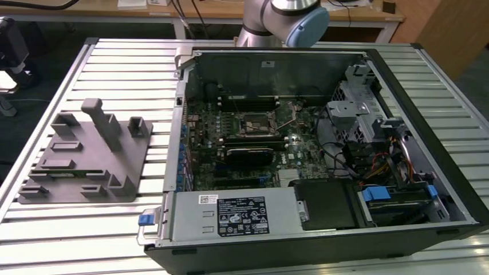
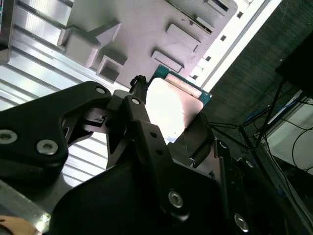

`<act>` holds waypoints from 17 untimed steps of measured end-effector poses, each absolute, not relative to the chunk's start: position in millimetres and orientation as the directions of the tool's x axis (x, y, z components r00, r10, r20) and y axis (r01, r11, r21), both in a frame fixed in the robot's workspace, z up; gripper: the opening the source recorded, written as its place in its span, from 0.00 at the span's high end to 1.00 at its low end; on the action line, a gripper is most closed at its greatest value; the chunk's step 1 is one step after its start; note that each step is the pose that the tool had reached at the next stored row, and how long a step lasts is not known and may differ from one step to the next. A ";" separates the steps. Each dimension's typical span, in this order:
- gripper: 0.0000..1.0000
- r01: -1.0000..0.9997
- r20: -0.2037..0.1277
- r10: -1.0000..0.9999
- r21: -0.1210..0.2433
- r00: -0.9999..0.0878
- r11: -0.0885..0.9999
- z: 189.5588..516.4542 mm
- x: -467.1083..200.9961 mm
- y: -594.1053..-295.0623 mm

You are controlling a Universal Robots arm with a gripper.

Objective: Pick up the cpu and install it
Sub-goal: 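Pick up the cpu and move it towards the insertion slot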

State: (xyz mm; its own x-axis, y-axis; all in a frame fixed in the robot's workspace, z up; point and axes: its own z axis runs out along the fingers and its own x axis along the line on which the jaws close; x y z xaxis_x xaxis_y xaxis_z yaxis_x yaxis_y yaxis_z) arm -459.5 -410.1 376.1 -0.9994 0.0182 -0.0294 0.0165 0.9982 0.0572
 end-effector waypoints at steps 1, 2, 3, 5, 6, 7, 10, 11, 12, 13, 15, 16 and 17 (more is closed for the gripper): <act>0.45 0.017 -0.029 0.018 0.057 -0.999 0.998 376.1 -457.5 -410.1; 0.45 0.017 -0.029 0.018 0.057 -0.999 0.998 376.1 -455.5 -410.0; 0.45 0.017 -0.029 0.018 0.057 -0.999 0.998 376.1 -453.8 -410.0; 0.45 0.017 -0.029 0.018 0.057 -0.999 0.998 376.1 -450.3 -409.9; 0.45 0.017 -0.029 0.018 0.057 -0.999 0.998 376.1 -448.3 -409.9; 0.45 0.017 -0.029 0.018 0.057 -0.999 0.998 376.1 -446.3 -409.8; 0.45 0.017 -0.029 0.018 0.057 -0.999 0.998 376.0 -440.4 -409.8; 0.45 0.017 -0.029 0.018 0.057 -0.999 0.998 376.1 -438.7 -409.7; 0.45 0.017 -0.029 0.018 0.057 -0.999 0.998 376.1 -437.0 -409.7; 0.45 0.017 -0.029 0.018 0.057 -0.999 0.998 376.1 -435.2 -409.6; 0.45 0.017 -0.029 0.018 0.057 -0.999 0.998 376.1 -431.4 -409.6; 0.45 0.017 -0.029 0.018 0.057 -0.999 0.998 376.1 -429.4 -409.6; 0.45 0.016 -0.029 0.018 0.057 -0.999 0.998 376.1 -427.3 -409.6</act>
